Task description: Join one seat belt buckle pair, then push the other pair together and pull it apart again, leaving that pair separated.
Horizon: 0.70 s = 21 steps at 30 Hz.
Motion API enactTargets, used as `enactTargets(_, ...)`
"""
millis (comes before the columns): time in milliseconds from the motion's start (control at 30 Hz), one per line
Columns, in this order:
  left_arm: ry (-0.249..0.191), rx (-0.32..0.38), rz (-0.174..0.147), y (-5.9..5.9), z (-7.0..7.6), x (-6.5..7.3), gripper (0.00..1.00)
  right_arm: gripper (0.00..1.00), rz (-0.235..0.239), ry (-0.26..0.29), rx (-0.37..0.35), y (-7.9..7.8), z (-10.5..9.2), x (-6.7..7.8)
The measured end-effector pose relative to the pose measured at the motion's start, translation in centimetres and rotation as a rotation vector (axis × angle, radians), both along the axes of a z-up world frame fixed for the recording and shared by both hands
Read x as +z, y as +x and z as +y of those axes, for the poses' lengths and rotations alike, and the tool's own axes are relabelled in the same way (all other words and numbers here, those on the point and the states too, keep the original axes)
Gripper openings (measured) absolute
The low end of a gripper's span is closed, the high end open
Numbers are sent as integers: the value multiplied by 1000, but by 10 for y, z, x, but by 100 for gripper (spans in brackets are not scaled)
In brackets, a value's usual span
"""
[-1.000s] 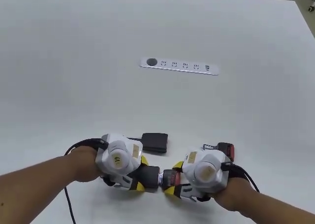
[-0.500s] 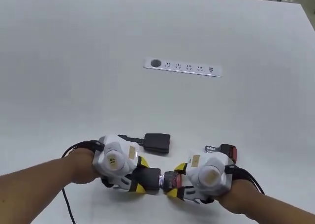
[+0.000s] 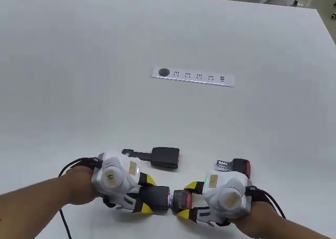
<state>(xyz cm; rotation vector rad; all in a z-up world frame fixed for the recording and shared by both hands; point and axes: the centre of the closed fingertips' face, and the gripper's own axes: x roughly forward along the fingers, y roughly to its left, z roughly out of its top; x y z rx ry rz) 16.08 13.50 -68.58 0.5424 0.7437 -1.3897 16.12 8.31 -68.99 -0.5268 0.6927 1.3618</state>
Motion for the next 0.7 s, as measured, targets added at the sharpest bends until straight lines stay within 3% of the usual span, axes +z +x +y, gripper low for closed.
enactTargets(700,-23,16,8,-1,-4,0,34,33,20,62,-37,-2,-2,3)
